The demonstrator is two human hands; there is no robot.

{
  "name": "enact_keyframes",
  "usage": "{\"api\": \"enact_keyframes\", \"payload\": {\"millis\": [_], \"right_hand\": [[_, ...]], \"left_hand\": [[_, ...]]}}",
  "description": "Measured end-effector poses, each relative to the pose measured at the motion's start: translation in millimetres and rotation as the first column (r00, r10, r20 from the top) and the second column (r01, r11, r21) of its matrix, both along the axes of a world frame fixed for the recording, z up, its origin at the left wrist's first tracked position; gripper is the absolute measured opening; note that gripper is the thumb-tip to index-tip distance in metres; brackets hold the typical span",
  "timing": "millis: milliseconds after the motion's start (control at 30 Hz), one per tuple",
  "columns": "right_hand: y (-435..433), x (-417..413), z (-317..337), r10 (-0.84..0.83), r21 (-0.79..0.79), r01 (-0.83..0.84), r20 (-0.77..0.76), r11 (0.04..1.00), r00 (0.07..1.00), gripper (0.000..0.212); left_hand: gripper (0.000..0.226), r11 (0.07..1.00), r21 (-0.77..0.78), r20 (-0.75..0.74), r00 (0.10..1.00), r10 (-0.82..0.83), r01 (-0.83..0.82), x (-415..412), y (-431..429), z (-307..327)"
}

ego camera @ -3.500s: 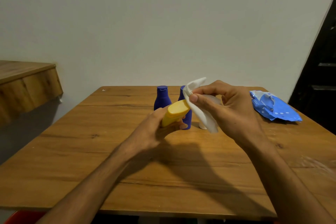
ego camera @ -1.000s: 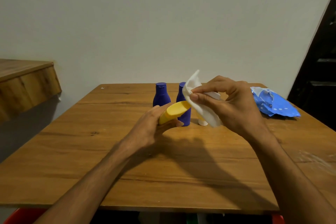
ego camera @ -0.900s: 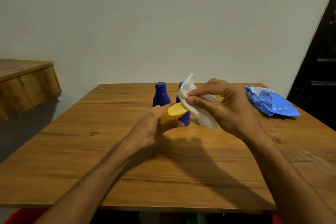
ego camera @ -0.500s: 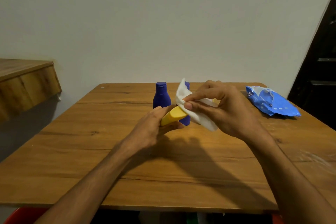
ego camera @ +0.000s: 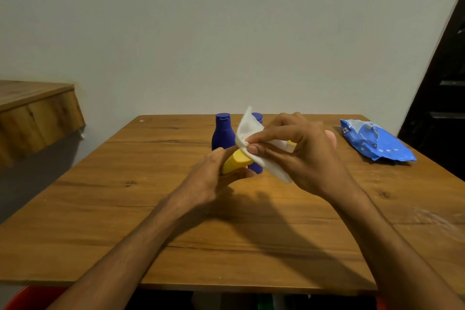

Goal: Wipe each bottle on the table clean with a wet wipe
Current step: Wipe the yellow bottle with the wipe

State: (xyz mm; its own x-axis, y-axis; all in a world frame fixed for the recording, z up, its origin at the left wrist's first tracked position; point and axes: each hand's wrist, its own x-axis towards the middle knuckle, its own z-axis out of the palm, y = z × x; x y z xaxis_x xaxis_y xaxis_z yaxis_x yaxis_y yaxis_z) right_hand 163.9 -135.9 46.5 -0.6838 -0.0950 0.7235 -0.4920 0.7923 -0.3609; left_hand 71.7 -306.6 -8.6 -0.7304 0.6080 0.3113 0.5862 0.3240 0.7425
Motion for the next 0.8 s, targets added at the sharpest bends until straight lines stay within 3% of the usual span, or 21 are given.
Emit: {"api": "enact_keyframes", "payload": {"millis": [167,233,300,467,700,800], "right_hand": [[-12.3,-1.3,-4.9,0.044,-0.070,-0.050,-0.085,0.996,0.995,0.022],[-9.6,-2.0,-4.8,-0.024,-0.106,0.012,-0.118,0.994,0.993,0.024],[-8.3,-1.9,-5.4,-0.080,-0.143,0.059,-0.144,0.988,0.986,0.024],[-19.5,-0.1,-9.1,0.034,-0.147,-0.052,-0.120,0.988,0.992,0.019],[-6.9,-0.8,-5.7,-0.053,-0.201,0.025,-0.132,0.979,0.990,0.021],[-15.0,-0.3,-6.2,0.004,-0.192,-0.025,-0.109,0.981,0.994,0.022]], "left_hand": [[0.053,0.992,0.117,0.083,0.995,-0.063,0.053,-1.9,-5.8,-2.6],[0.032,0.987,0.160,0.073,0.997,-0.020,0.008,-4.3,-1.5,-0.5],[0.024,0.987,0.160,0.056,0.998,-0.020,0.011,-3.6,1.5,1.0],[0.067,0.990,0.135,-0.056,0.998,-0.040,0.047,9.6,-5.0,7.6],[0.057,0.969,0.238,-0.004,0.998,-0.069,0.068,18.8,0.6,10.6],[0.059,0.968,0.238,0.022,0.996,-0.090,0.083,18.8,-0.6,10.9]]}}
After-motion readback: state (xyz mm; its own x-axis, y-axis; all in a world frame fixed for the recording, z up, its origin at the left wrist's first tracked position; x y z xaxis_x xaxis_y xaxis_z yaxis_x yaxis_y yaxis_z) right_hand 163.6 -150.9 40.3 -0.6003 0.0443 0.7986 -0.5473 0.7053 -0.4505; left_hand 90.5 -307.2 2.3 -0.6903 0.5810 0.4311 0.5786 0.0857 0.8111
